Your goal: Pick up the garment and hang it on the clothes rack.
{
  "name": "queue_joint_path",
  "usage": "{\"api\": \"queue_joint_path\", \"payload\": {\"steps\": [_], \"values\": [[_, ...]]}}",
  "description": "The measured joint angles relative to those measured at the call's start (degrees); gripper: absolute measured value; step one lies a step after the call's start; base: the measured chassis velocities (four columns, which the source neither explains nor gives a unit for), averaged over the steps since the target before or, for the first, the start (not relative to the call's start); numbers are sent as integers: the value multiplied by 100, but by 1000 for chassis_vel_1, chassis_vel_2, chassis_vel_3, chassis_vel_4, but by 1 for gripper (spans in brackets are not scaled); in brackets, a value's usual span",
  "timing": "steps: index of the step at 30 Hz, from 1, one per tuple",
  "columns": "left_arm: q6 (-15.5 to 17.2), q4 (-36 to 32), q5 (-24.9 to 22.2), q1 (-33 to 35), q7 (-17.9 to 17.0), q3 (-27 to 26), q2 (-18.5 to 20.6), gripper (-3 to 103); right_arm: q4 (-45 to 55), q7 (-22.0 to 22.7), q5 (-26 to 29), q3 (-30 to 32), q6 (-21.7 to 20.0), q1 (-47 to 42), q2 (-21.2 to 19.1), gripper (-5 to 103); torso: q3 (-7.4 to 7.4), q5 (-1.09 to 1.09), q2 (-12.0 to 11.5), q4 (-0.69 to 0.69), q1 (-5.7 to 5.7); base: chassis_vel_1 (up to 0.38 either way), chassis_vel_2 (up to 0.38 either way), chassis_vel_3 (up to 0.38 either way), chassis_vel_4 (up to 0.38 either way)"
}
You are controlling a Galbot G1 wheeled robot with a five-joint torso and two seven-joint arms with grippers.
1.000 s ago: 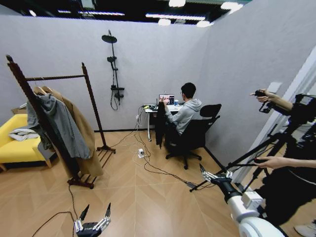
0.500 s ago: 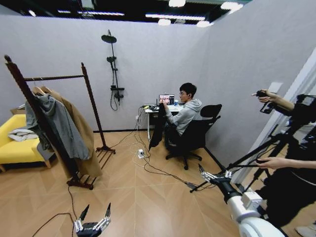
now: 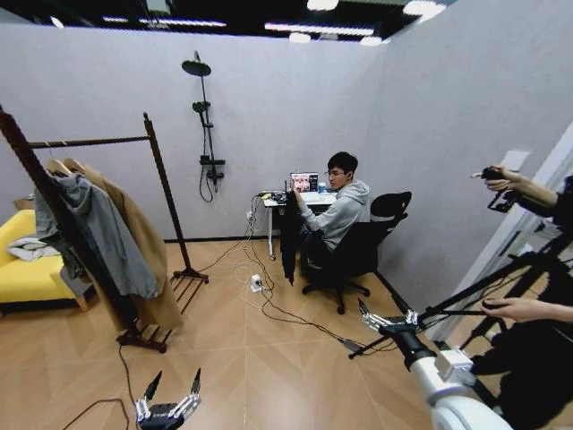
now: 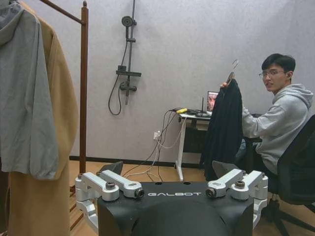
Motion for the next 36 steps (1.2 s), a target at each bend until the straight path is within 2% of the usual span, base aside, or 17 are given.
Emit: {"api": "queue_joint_path", "payload": {"steps": [17, 28, 36], "values": [[0, 0, 0, 0, -1, -1, 0, 100, -104, -216, -105, 6, 109, 85, -40, 100, 0, 1, 0, 1, 1, -190, 186, 179, -187], [0, 0, 0, 0, 0, 0, 0, 100, -6, -368, -16, 65, 17, 205, -178, 100, 2, 0, -2, 2, 3, -237, 238, 228, -240], [0, 0, 0, 0, -1, 0, 0, 100, -114, -699, 111, 88, -18, 342, -290, 100, 1, 0, 0, 1, 1, -237, 243, 245, -242]]}}
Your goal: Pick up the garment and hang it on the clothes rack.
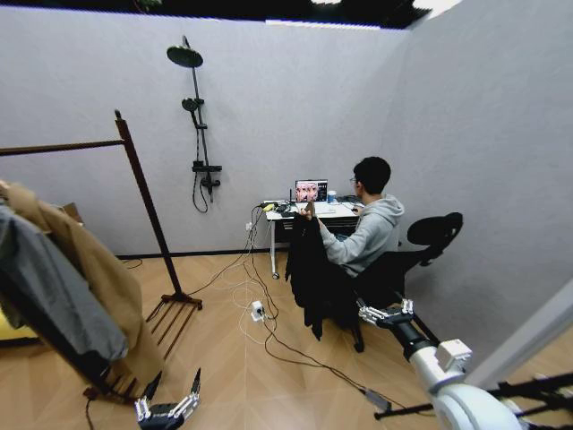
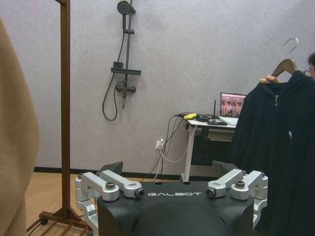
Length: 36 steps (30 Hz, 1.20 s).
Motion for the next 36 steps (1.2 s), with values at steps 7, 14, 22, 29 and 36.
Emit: {"api": "queue_joint_path", "payload": {"steps": [7, 14, 22, 29, 36], "values": [[0, 0, 0, 0, 0, 0, 0, 100, -110, -130, 63, 19, 5, 212, -111, 100, 1, 0, -1, 0, 1, -257, 271, 262, -261], [0, 0, 0, 0, 0, 0, 0, 100, -174, -129, 254, 7, -42, 523, -353, 100, 1, 0, -1, 2, 2, -283, 271, 292, -268], [0, 0, 0, 0, 0, 0, 0, 100, -392, -241, 513, -234, 16, 915, -713, 100, 1, -2, -1, -1, 1, -256, 252, 248, -243], [0, 0, 0, 0, 0, 0, 0, 100, -607, 13, 665, -477, -122, 1536, -1044, 100, 1, 0, -3, 0, 5, -114, 143, 113, -117], [0, 0, 0, 1, 0, 0, 0, 100, -914, 420, 807, -670, -300, 1984, -1280, 100, -2, 1, 3, -3, -6, 13, -13, -1, 19]]}}
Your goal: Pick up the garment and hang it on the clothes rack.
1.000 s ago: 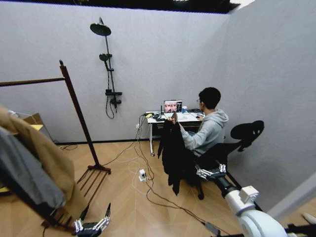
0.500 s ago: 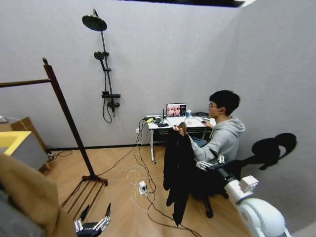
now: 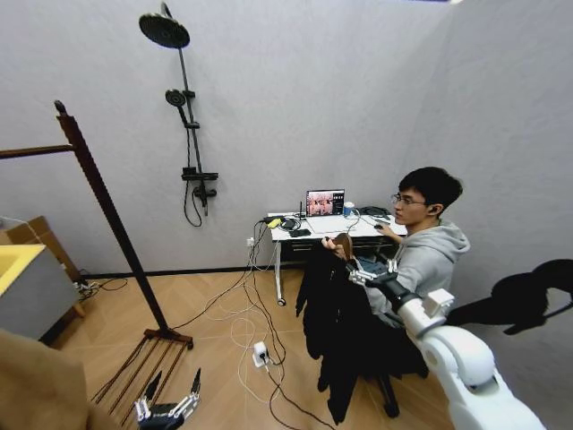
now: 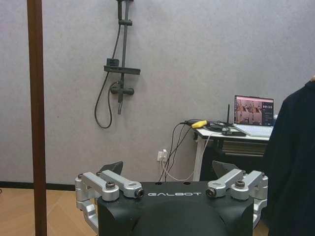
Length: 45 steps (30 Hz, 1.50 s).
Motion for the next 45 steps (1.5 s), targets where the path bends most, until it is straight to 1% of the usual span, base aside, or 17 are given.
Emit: {"api": "queue_joint_path", "payload": {"steps": [5, 8, 16, 17, 19, 20, 21, 24, 25, 28, 31, 33, 34, 37, 39, 40, 45], "values": [[0, 0, 0, 0, 0, 0, 0, 100, -415, 200, 137, -231, -16, 347, -124, 100, 1, 0, 0, 1, 1, 26, -20, -21, 11], [0, 0, 0, -1, 0, 0, 0, 100, -850, 115, 340, -487, 113, 727, -237, 100, 2, -1, -4, 2, 8, 0, 0, 0, 0], [0, 0, 0, 0, 0, 0, 0, 100, -1137, 73, 510, -761, 173, 1084, -313, 103, 2, -1, -4, 1, 7, 0, 0, 0, 0], [0, 0, 0, 0, 0, 0, 0, 100, -1184, 74, 514, -794, 179, 1122, -313, 98, 2, -1, -4, 2, 6, 0, 0, 0, 0], [0, 0, 0, 0, 0, 0, 0, 100, -1223, 75, 516, -821, 180, 1158, -313, 98, 2, -1, -3, 2, 7, 0, 0, 0, 0], [0, 0, 0, -1, 0, 0, 0, 100, -1261, 75, 522, -851, 181, 1198, -312, 93, 2, -1, -4, 2, 7, 0, 0, 0, 0], [0, 0, 0, -1, 0, 0, 0, 100, -1261, 75, 522, -851, 181, 1198, -312, 93, 2, -1, -4, 2, 7, 0, 0, 0, 0], [0, 0, 0, 0, 0, 0, 0, 100, -1321, 62, 539, -915, 183, 1295, -318, 78, 2, -1, -4, 2, 7, 0, 0, 0, 0], [0, 0, 0, 0, 0, 0, 0, 100, -1321, 62, 539, -915, 183, 1295, -318, 78, 2, -1, -4, 2, 7, 0, 0, 0, 0], [0, 0, 0, -1, 0, 0, 0, 100, -1371, 66, 585, -976, 181, 1396, -324, 61, 2, -1, -4, 2, 6, 0, 0, 0, 0], [0, 0, 0, -1, 0, 0, 0, 100, -1376, 66, 594, -992, 181, 1415, -329, 56, 2, -1, -4, 2, 7, 0, 0, 0, 0], [0, 0, 0, -1, 0, 0, 0, 100, -1376, 67, 615, -1000, 178, 1423, -337, 45, 2, -1, -4, 2, 7, 0, 0, 0, 0], [0, 0, 0, -1, 0, 0, 0, 100, -1376, 67, 615, -1000, 178, 1423, -337, 45, 2, -1, -4, 2, 7, 0, 0, 0, 0], [0, 0, 0, 0, 0, 0, 0, 100, -1367, 73, 622, -981, 176, 1380, -328, 29, 2, -1, -4, 2, 6, 0, 0, 0, 0], [0, 0, 0, -1, 0, 0, 0, 100, -1349, 95, 634, -974, 172, 1356, -322, 29, 2, -1, -4, 2, 6, 0, 0, 0, 0], [0, 0, 0, -1, 0, 0, 0, 100, -1321, 148, 657, -969, 165, 1332, -316, 18, 2, -1, -4, 2, 6, 0, 0, 0, 0], [0, 0, 0, -1, 0, 0, 0, 100, -1105, 353, 763, -939, 85, 1201, -311, 10, 2, -1, -4, 2, 6, 0, 0, 0, 0]]}}
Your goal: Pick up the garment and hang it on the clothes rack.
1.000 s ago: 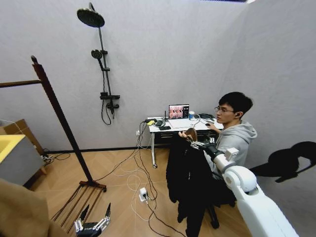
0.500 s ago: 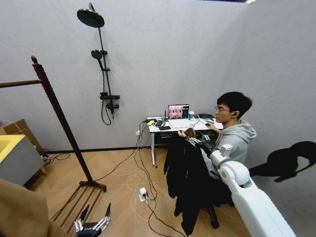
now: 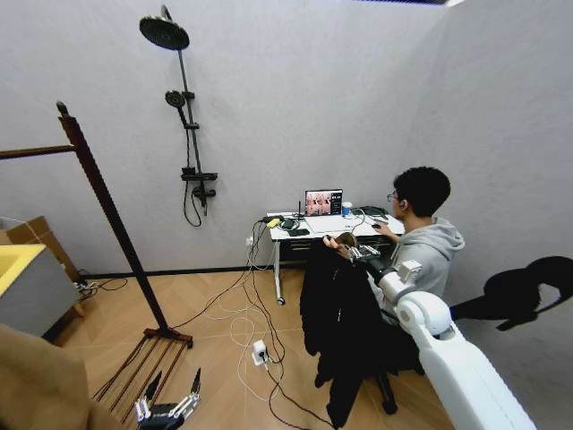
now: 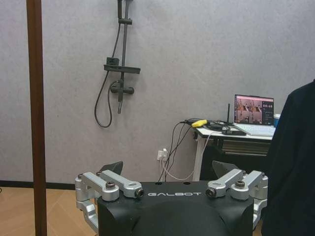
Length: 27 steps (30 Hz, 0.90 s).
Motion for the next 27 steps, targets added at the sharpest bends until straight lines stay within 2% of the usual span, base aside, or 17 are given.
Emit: {"api": "queue_joint_path", "payload": {"steps": [27], "values": [[0, 0, 0, 0, 0, 0, 0, 100, 1441, 114, 53, 488, -195, -961, 10, 10, 0, 0, 0, 0, 0, 6, 7, 8, 8]]}}
